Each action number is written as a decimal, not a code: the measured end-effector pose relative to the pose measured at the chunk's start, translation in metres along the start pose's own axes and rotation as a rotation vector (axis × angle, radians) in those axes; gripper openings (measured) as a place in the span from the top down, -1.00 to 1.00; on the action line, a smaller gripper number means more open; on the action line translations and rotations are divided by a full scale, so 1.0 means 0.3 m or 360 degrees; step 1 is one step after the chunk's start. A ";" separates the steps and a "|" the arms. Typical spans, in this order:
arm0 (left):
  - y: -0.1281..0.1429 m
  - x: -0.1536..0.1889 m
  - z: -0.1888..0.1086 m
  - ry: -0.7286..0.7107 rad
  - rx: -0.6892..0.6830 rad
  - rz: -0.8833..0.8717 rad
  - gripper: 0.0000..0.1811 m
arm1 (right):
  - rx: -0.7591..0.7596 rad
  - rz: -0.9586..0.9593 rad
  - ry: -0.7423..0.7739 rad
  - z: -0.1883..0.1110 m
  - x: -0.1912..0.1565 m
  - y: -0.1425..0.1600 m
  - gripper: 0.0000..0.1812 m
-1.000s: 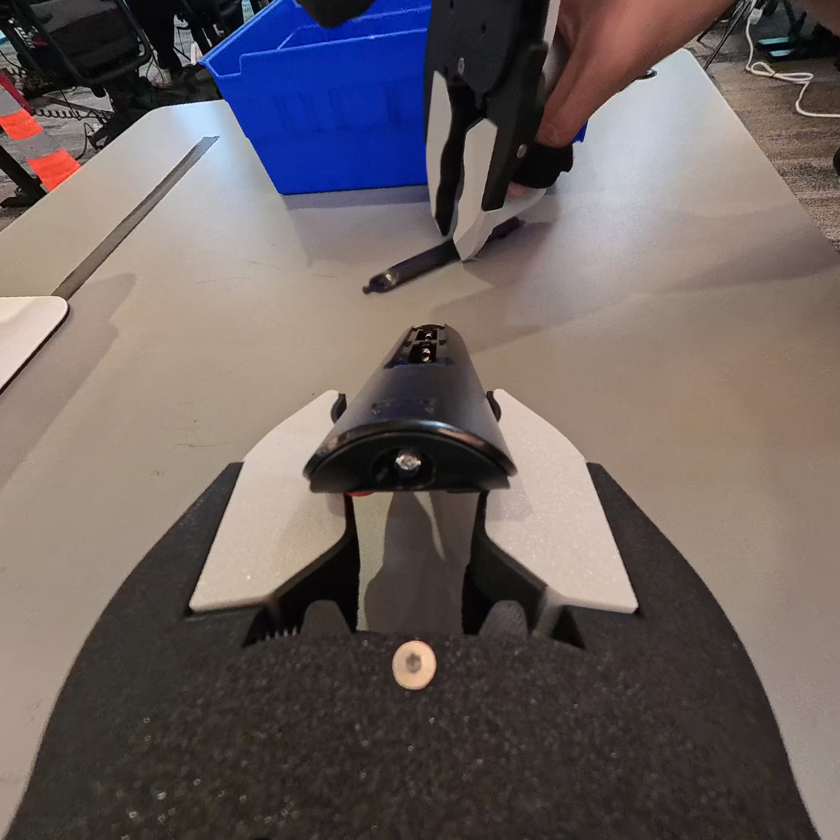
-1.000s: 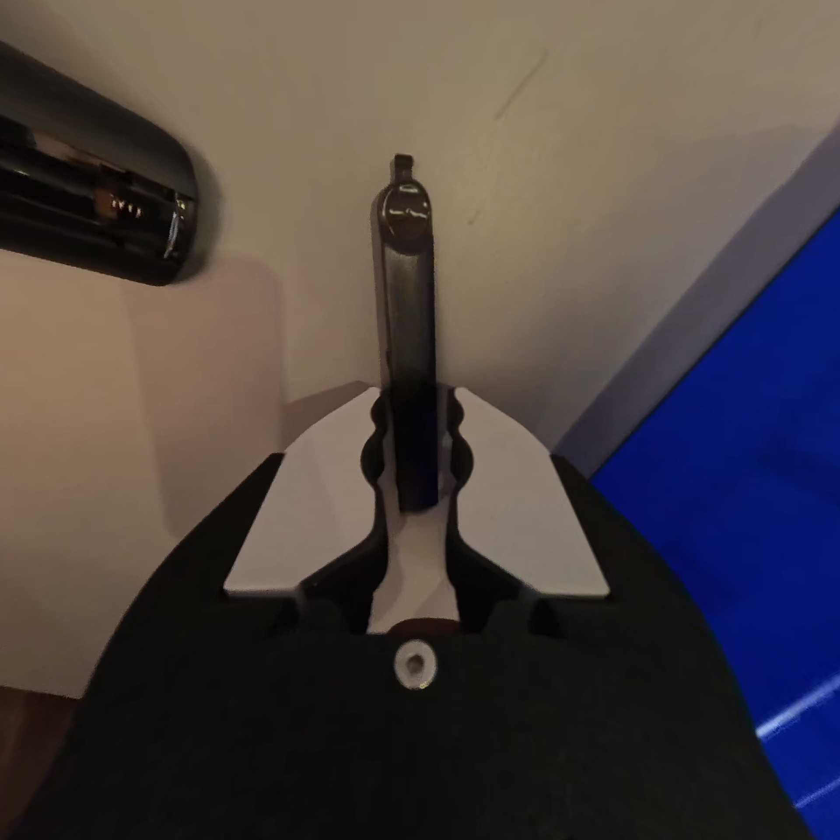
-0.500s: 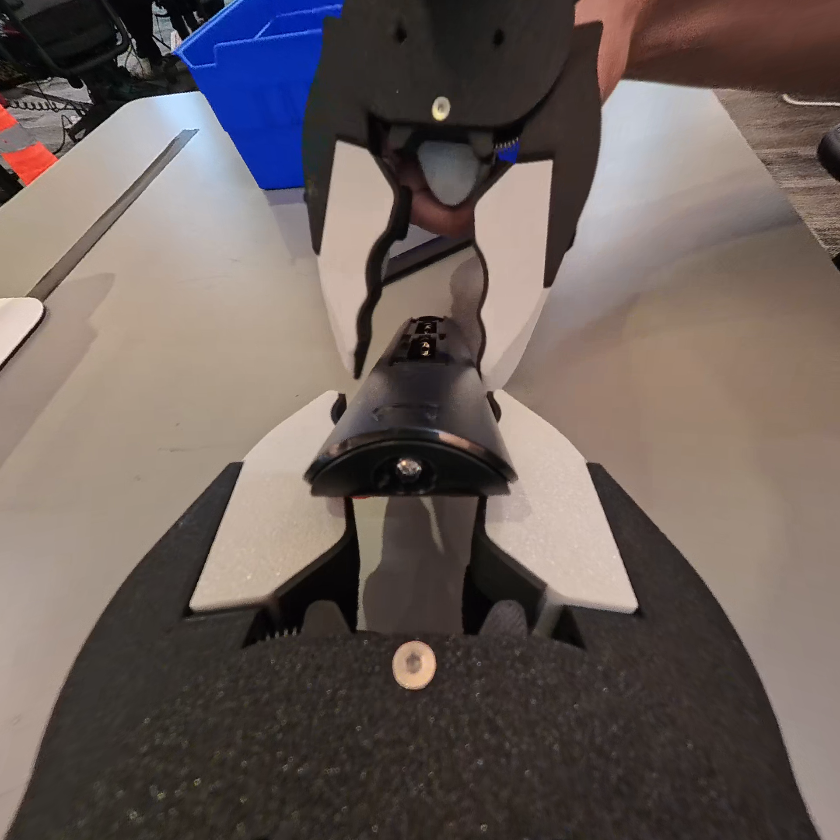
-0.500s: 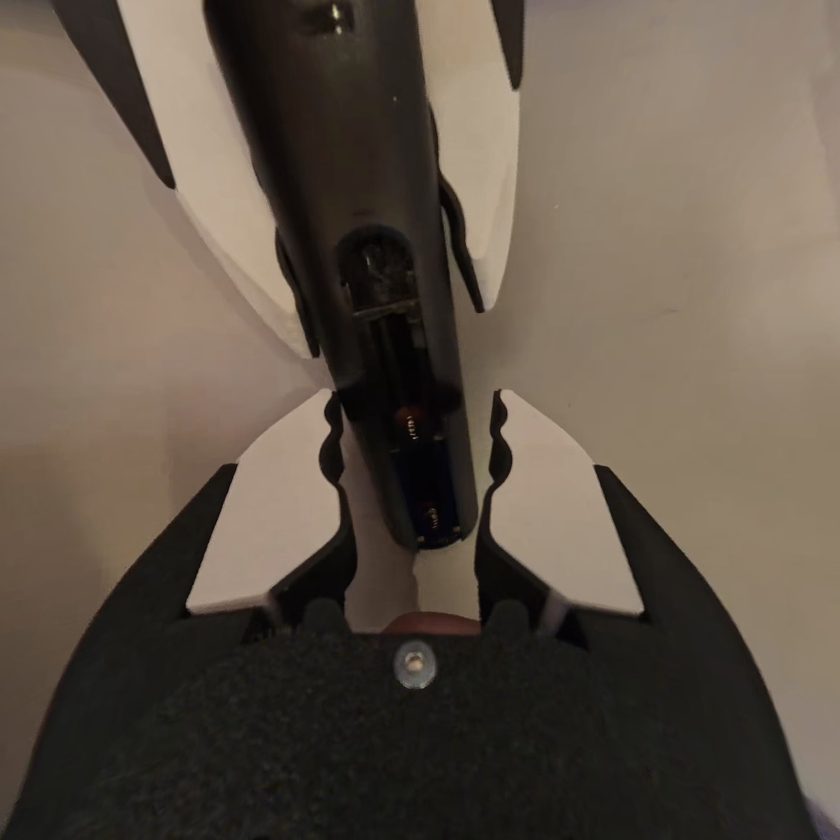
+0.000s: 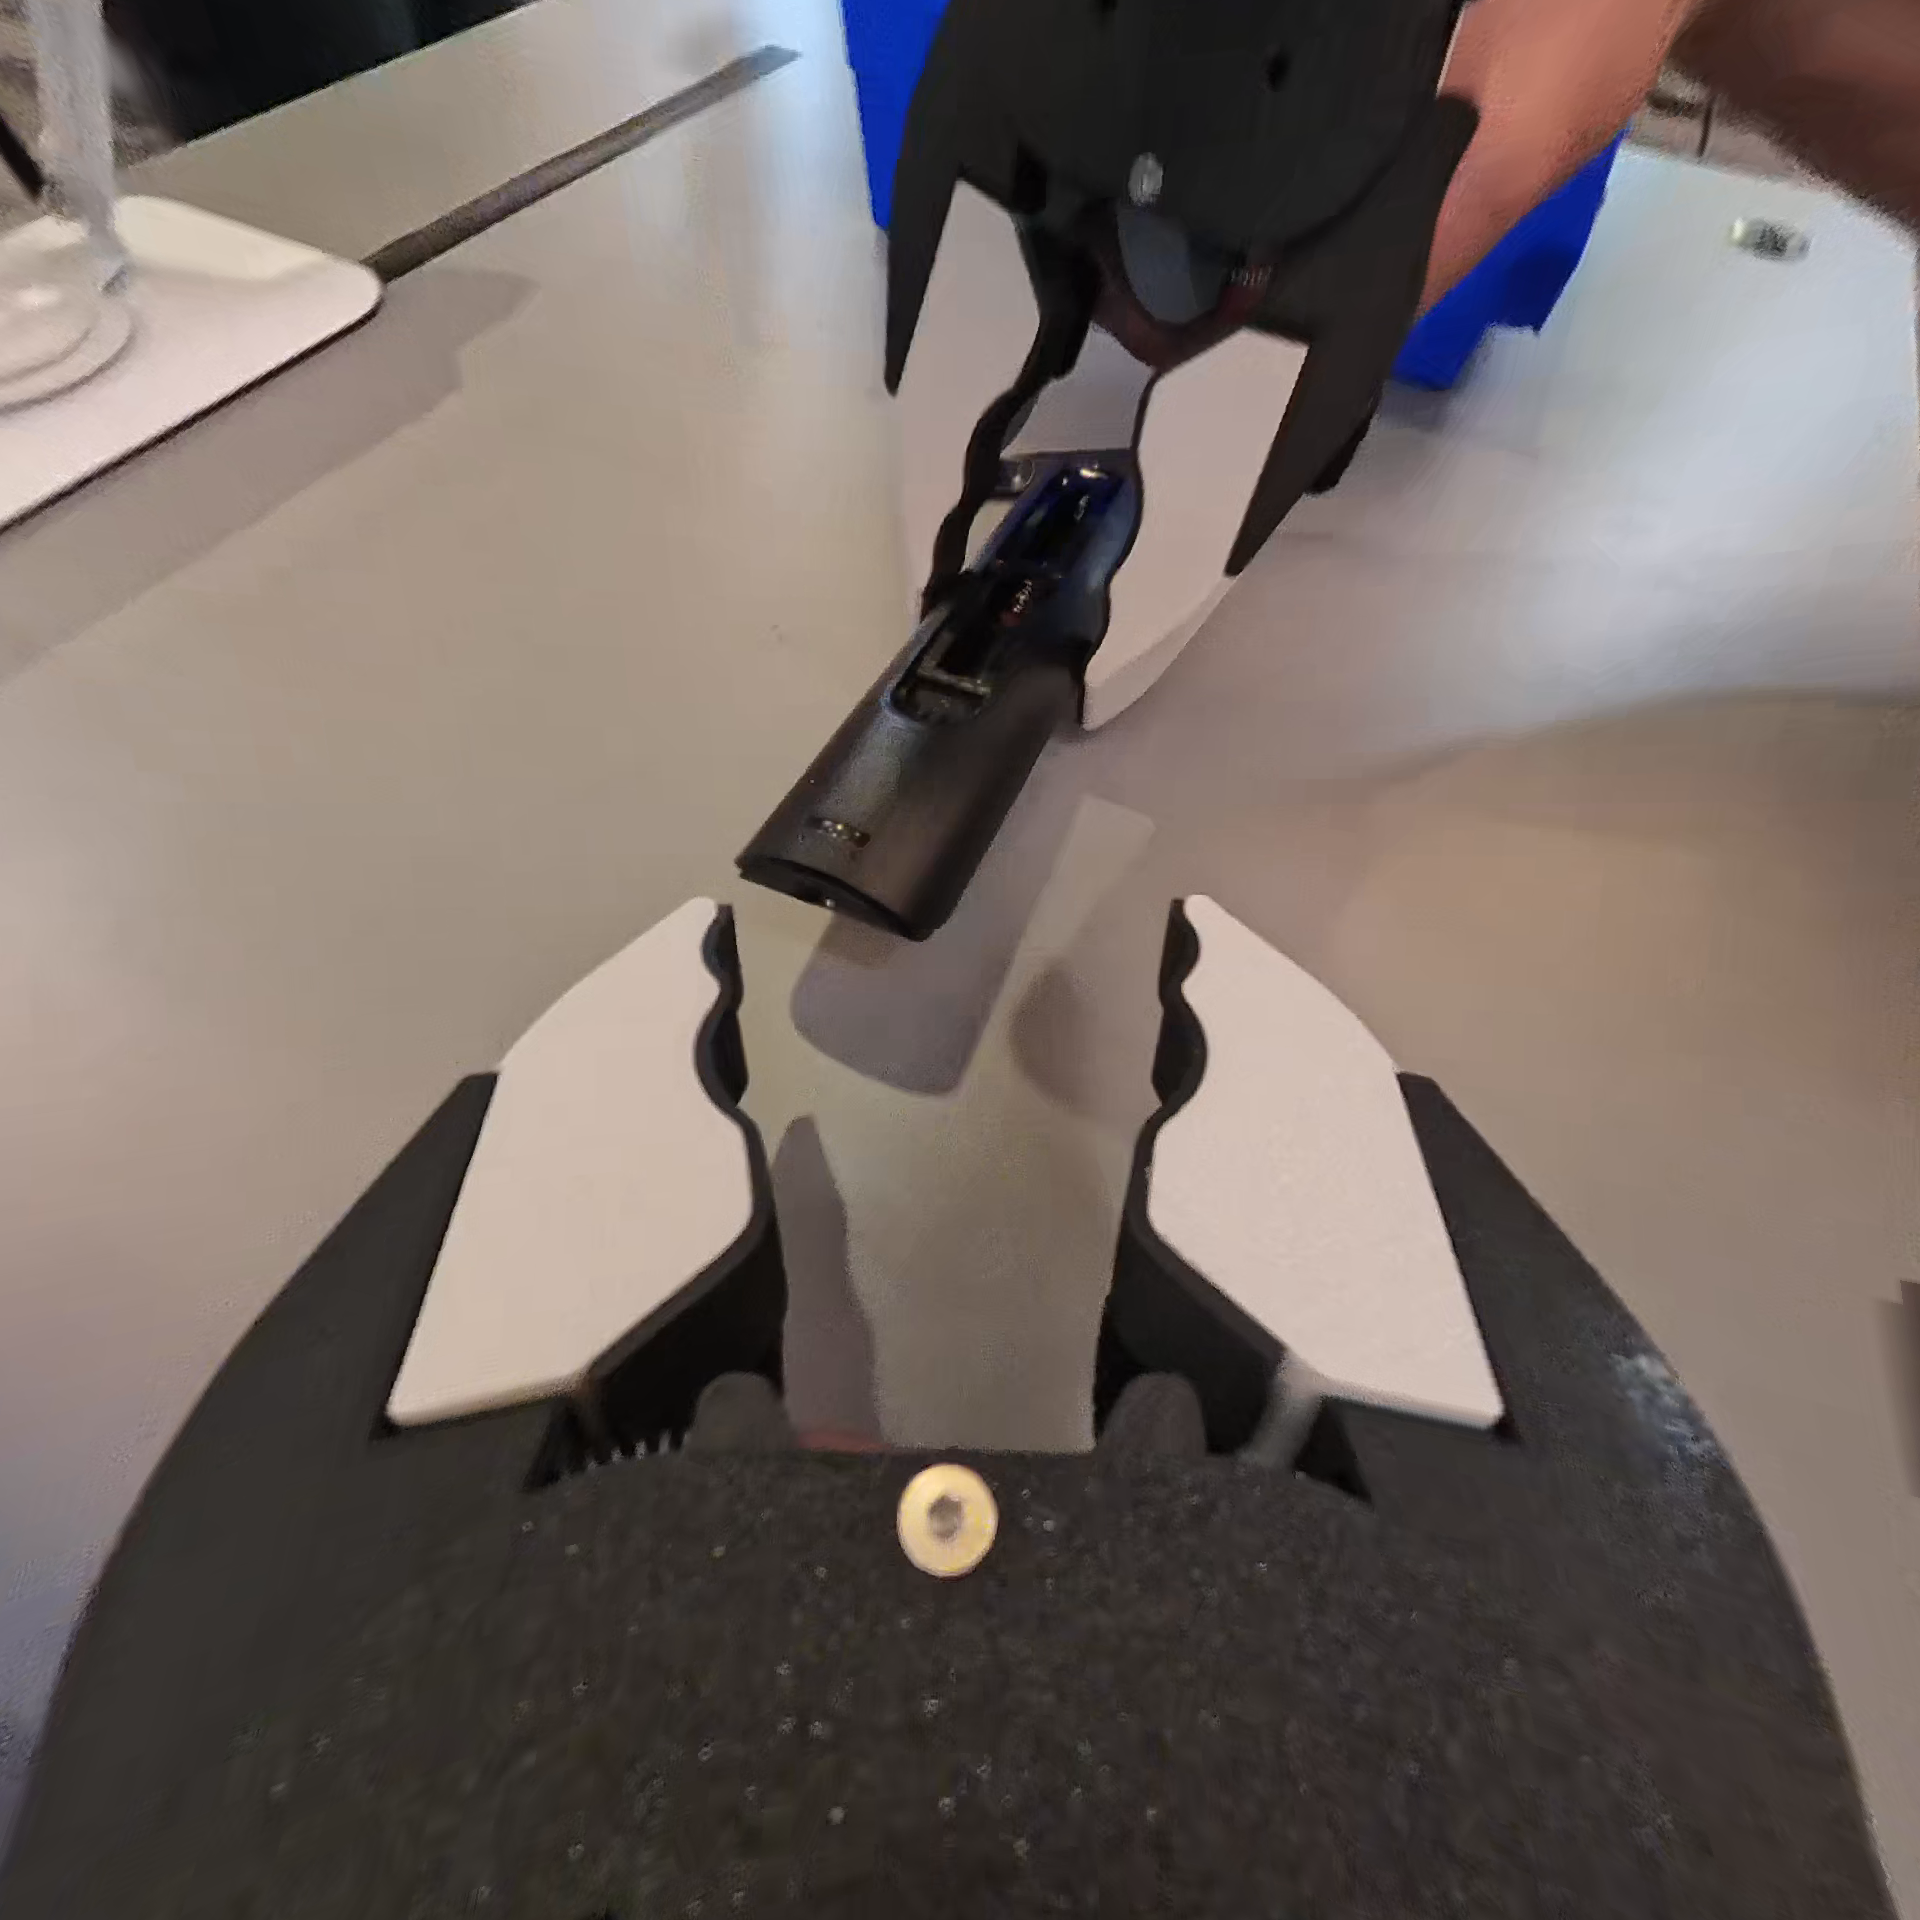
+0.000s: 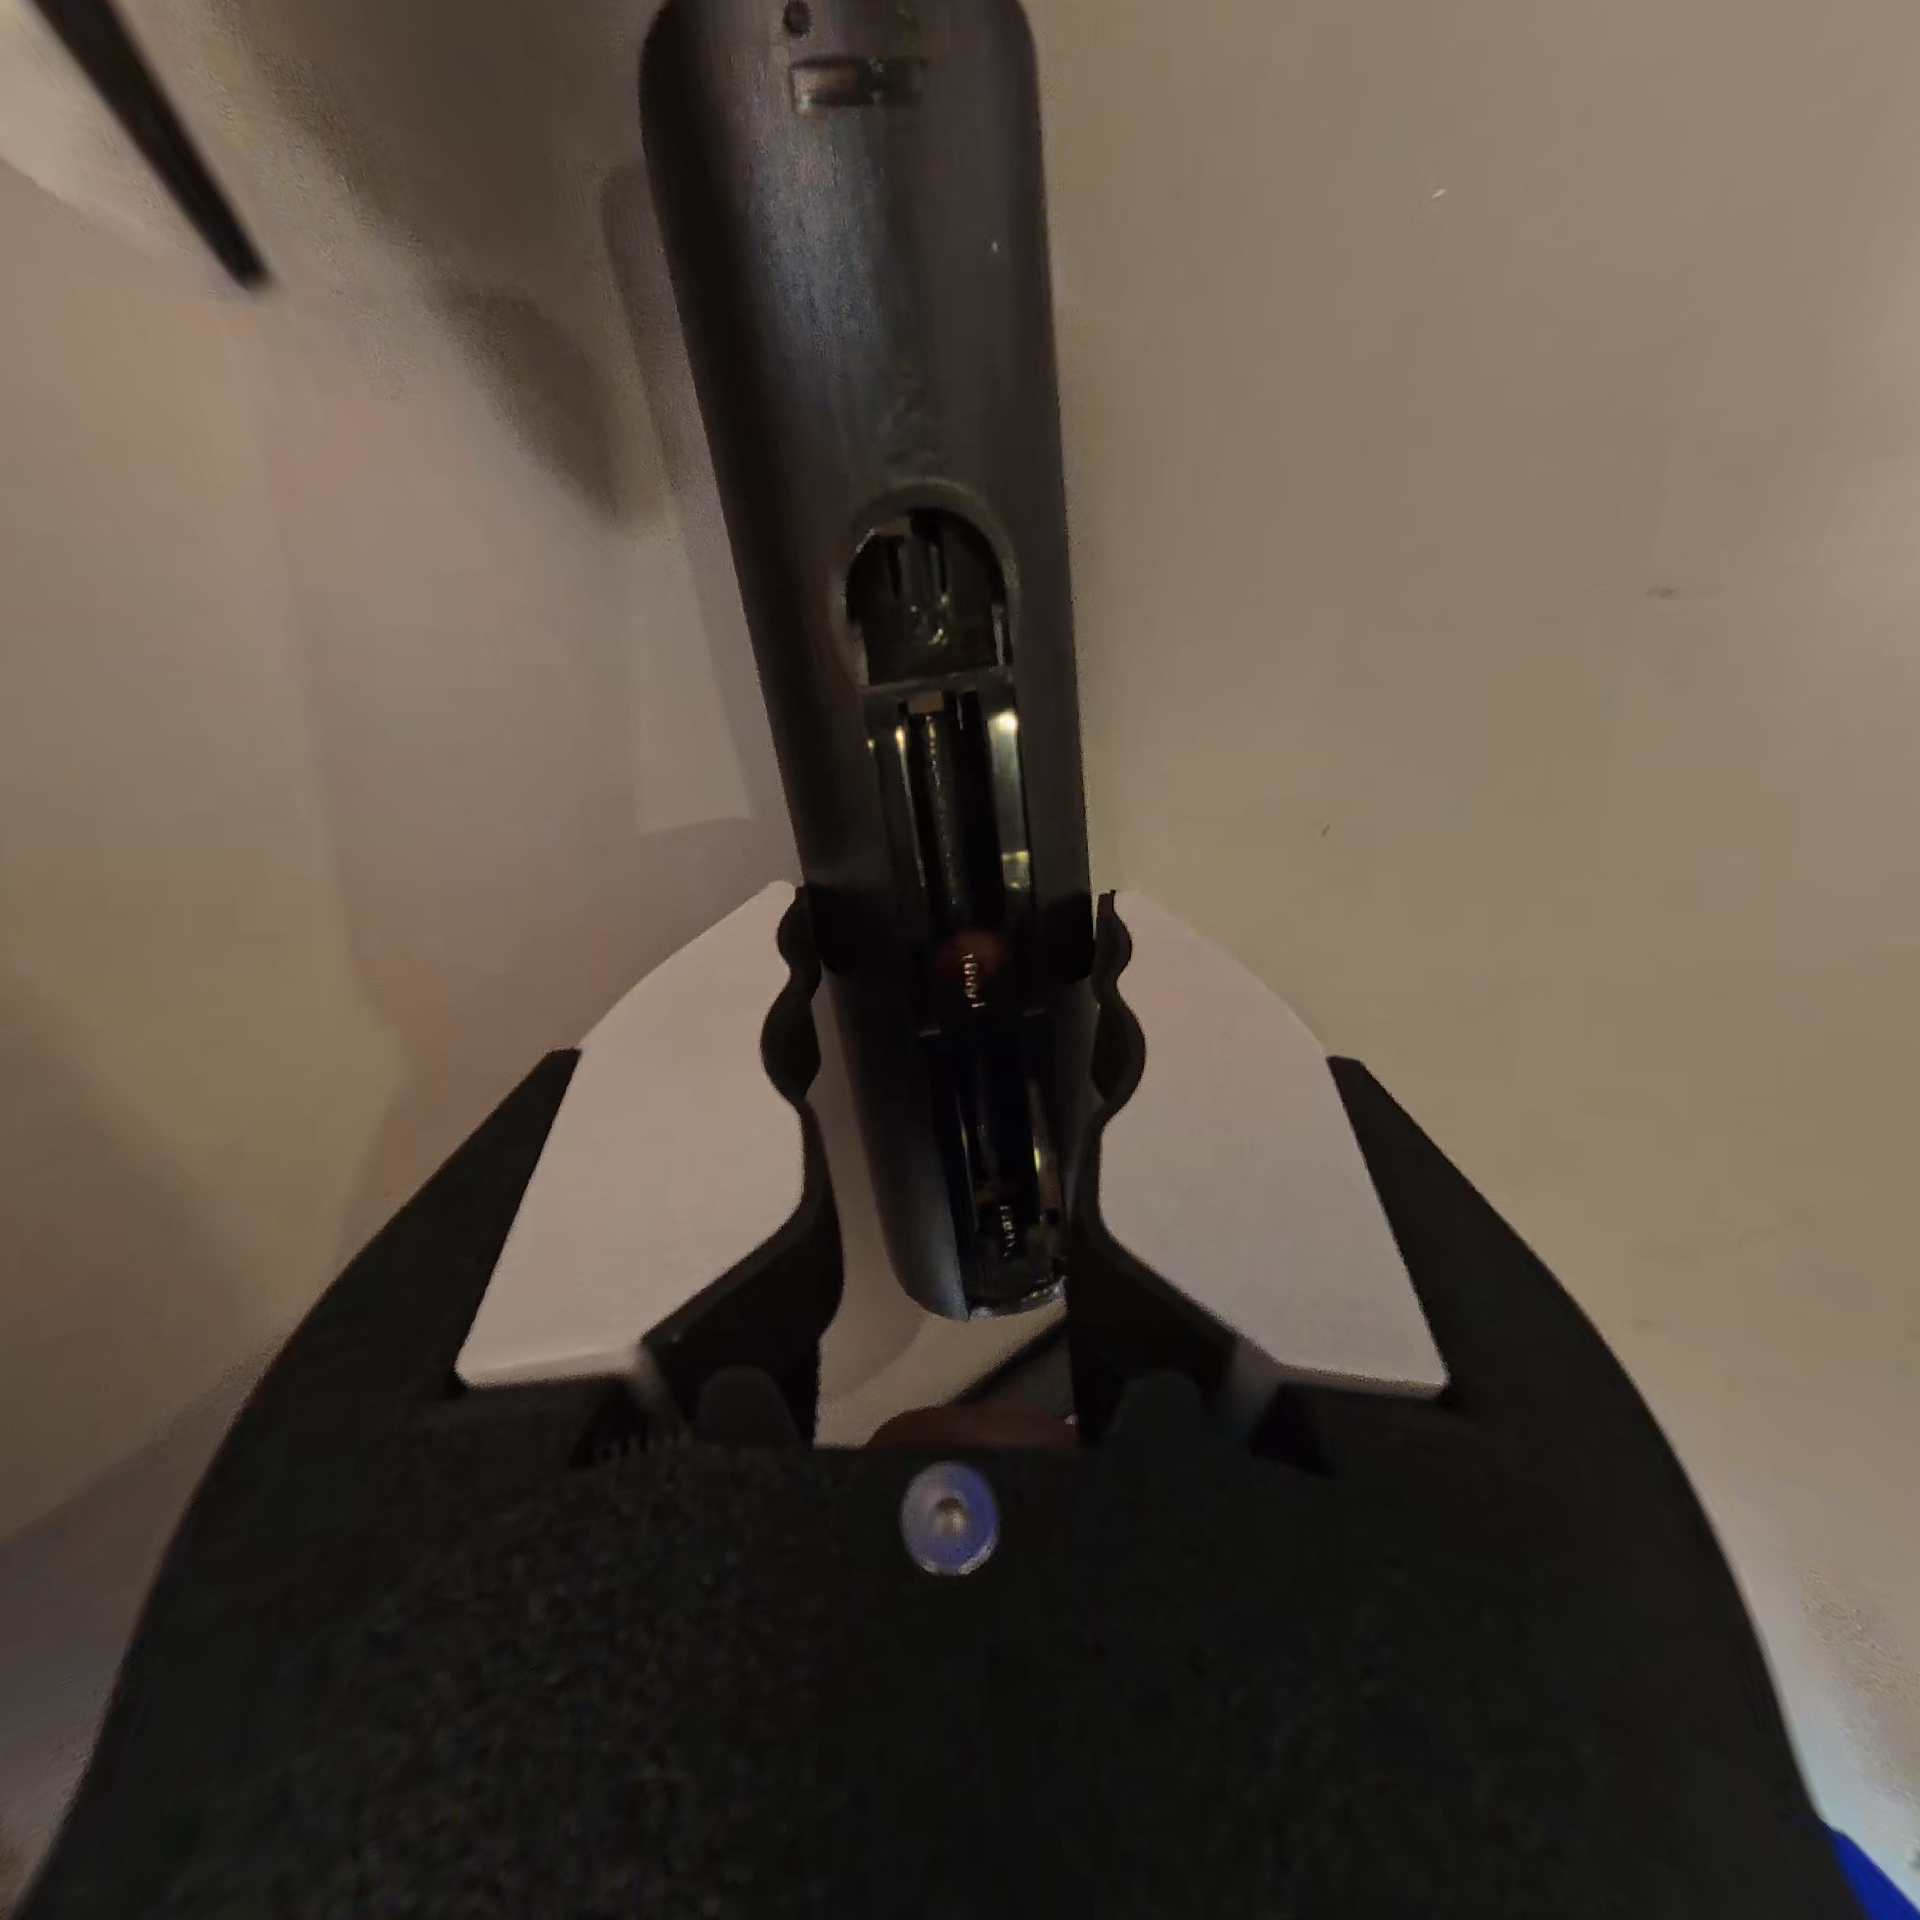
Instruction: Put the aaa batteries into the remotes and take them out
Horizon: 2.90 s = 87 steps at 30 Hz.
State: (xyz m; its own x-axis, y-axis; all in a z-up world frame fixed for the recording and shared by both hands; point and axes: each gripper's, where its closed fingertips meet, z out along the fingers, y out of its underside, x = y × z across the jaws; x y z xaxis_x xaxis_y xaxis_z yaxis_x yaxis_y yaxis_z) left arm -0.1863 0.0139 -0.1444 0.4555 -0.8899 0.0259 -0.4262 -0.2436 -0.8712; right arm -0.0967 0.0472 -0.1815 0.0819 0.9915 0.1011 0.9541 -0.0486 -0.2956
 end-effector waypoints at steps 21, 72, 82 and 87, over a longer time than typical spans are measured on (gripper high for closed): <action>-0.027 0.066 -0.426 -0.0352 0.0250 -0.0641 0.25 | 0.0657 0.0370 0.0175 -0.187 -0.067 -0.042 0.33; 0.386 -1.159 -0.457 -0.1536 -0.0574 -0.0965 0.16 | 0.1057 0.0590 0.0069 -0.131 -0.361 -0.068 0.34; 0.386 -1.127 -0.449 -0.1465 -0.0568 -0.0941 0.50 | 0.1047 0.0579 0.0062 -0.133 -0.374 -0.065 0.35; 0.379 -1.075 -0.436 -0.1420 -0.0633 -0.0872 0.50 | 0.1085 0.0594 0.0051 -0.152 -0.371 -0.070 0.35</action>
State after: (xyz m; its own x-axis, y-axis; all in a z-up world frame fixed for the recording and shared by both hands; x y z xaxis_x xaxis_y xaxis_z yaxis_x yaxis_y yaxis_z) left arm -0.4840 0.2228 -0.1876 0.9875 -0.0680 -0.1421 -0.1430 -0.7657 -0.6271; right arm -0.1127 -0.0675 -0.1431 0.3813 0.9195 -0.0955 0.4747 -0.2834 -0.8333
